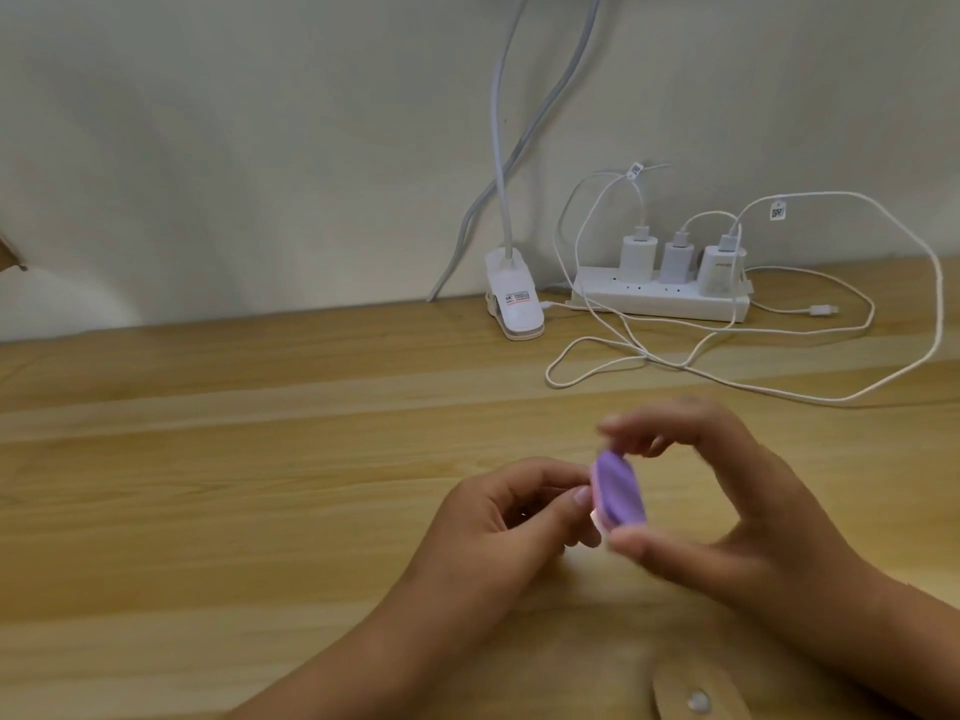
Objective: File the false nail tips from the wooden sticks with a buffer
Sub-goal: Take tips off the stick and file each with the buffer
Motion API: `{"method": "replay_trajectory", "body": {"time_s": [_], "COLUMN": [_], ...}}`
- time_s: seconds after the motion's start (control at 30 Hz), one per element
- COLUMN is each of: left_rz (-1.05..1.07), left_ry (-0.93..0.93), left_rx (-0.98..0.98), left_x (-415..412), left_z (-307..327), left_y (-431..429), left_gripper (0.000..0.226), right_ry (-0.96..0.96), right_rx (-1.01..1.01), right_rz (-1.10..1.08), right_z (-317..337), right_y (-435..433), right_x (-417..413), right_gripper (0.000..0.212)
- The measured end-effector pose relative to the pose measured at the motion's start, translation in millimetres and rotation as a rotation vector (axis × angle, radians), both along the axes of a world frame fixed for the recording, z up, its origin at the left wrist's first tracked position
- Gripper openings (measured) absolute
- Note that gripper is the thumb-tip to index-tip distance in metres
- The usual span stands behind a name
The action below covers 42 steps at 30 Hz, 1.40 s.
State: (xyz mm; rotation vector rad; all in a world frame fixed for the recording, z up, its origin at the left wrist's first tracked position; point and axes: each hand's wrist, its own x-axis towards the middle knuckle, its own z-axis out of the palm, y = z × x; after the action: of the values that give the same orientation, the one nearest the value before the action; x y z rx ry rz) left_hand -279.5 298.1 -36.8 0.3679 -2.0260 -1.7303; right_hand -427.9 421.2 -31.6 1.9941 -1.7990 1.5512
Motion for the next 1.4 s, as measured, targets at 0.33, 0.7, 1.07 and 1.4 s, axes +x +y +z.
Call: {"method": "replay_trajectory", "body": {"time_s": [0.33, 0.7, 1.07, 1.4], "left_rz": [-0.037, -0.053, -0.084, -0.074], "left_ry": [-0.012, -0.024, -0.007, 0.014], "left_rx": [-0.096, 0.004, 0.053, 0.127], "left_x": [0.9, 0.6, 1.5, 0.4], "left_z": [-1.9, -0.3, 0.5, 0.5], "left_y": [0.3, 0.4, 0.2, -1.7], "left_gripper": [0.015, 0.018, 0.012, 0.015], "right_ry": [0.097, 0.034, 0.120, 0.000], "right_rx": [0.051, 0.062, 0.052, 0.069], "right_rz": [-0.071, -0.123, -0.031, -0.015], "right_z": [-3.0, -3.0, -7.0, -6.6], "right_y": [-4.2, -4.9, -4.3, -4.9], "right_x": [-1.3, -5.3, -1.8, -5.5], "right_gripper": [0.033, 0.036, 0.035, 0.035]}}
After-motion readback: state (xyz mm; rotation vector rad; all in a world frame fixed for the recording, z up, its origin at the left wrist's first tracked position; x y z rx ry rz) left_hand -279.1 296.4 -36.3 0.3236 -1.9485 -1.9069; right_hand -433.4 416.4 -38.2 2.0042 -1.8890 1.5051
